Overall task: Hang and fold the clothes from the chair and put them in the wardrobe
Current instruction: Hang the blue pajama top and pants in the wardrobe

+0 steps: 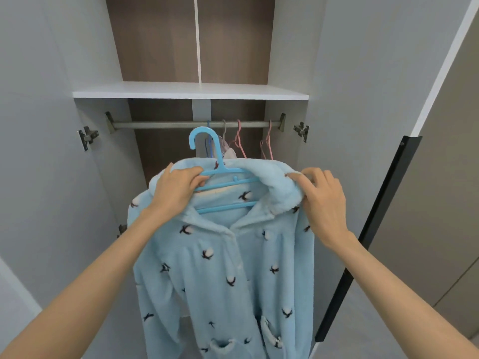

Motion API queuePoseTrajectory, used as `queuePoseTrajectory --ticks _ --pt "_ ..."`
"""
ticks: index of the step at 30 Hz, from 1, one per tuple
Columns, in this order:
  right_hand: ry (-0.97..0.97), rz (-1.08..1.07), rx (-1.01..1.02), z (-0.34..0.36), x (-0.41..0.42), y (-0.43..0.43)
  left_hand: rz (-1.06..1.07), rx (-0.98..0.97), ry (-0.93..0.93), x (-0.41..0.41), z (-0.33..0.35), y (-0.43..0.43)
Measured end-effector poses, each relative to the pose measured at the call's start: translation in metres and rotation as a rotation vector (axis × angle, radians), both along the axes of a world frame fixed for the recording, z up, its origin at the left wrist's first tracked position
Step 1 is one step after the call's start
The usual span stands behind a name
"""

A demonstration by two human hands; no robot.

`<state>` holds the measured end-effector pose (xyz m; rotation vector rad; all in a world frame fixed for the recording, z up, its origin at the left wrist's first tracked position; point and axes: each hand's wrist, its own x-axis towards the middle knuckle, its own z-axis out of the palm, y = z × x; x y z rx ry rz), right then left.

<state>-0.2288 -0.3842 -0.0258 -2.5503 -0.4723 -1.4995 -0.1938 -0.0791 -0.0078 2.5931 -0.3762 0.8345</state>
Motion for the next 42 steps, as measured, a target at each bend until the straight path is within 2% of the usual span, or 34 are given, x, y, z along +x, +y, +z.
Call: queuePoseTrajectory --ticks 4,6,7,9,11,13,15,18,20,23,24,25,26,28,29,31,32,33,34,36,37,40,42 --pt "0.095 0.017 0.039 0.008 -0.001 -0.002 -0.02 0.053 -0.045 -0.003 0.003 -0.005" --pt "0.205 0.083 0.198 0.023 -0.006 0.006 -0.026 0.089 -0.055 -0.009 0.004 -0.011" --pt "0.322 0.101 0.301 0.029 -0.003 0.01 -0.035 0.112 -0.069 -0.011 0.003 -0.014" --pt "0.711 0.039 0.438 0.04 0.009 0.013 -0.06 0.171 -0.108 -0.017 0.002 -0.021" --pt "1.189 -0.02 0.469 0.045 0.017 0.014 -0.092 0.242 -0.185 -0.022 0.0 -0.027" --pt "1.544 0.088 0.568 0.04 0.018 0.014 -0.104 0.315 -0.229 -0.026 0.0 -0.029" --pt "1.595 0.299 0.797 0.031 0.02 0.016 -0.099 0.347 -0.217 -0.028 -0.001 -0.026" --pt "1.464 0.647 1.384 0.032 0.03 0.018 -0.072 0.391 -0.205 -0.03 -0.006 -0.017" --pt "1.475 0.703 1.605 0.035 0.033 0.018 -0.081 0.403 -0.241 -0.029 -0.013 -0.012" --pt "1.589 0.636 1.708 0.025 0.027 0.019 -0.084 0.337 -0.272 -0.031 -0.017 -0.007" --pt "1.619 0.565 1.619 0.019 0.025 0.019 -0.069 0.329 -0.269 -0.033 -0.018 -0.006" --pt "1.629 0.454 1.405 0.014 0.022 0.02 -0.049 0.342 -0.269 -0.036 -0.02 -0.005" --pt "1.597 0.303 1.1 0.011 0.021 0.019 -0.032 0.361 -0.262 -0.037 -0.021 -0.005" --pt "1.423 0.149 0.584 0.006 0.019 0.022 -0.014 0.363 -0.212 -0.04 -0.026 -0.004" --pt "1.291 0.144 0.467 0.006 0.019 0.024 -0.009 0.345 -0.185 -0.041 -0.03 -0.004" --pt "0.938 0.252 0.427 0.018 0.011 0.035 -0.012 0.31 -0.168 -0.042 -0.035 -0.006" --pt "0.834 0.349 0.422 0.027 0.003 0.044 -0.02 0.299 -0.174 -0.043 -0.036 -0.009" --pt "0.824 0.421 0.363 0.034 -0.005 0.053 -0.026 0.289 -0.184 -0.044 -0.036 -0.012" --pt "0.873 0.443 0.235 0.036 -0.012 0.061 -0.028 0.284 -0.183 -0.045 -0.035 -0.016" --pt "1.002 0.32 -0.074 0.034 -0.023 0.074 -0.012 0.301 -0.171 -0.05 -0.032 -0.024" --pt "1.032 0.278 -0.129 0.03 -0.025 0.075 0.0 0.317 -0.161 -0.051 -0.033 -0.026" --pt "1.264 0.389 0.043 0.027 -0.032 0.069 0.028 0.344 -0.118 -0.053 -0.037 -0.024" --pt "1.342 0.406 0.005 0.024 -0.036 0.067 0.039 0.354 -0.084 -0.054 -0.04 -0.022"
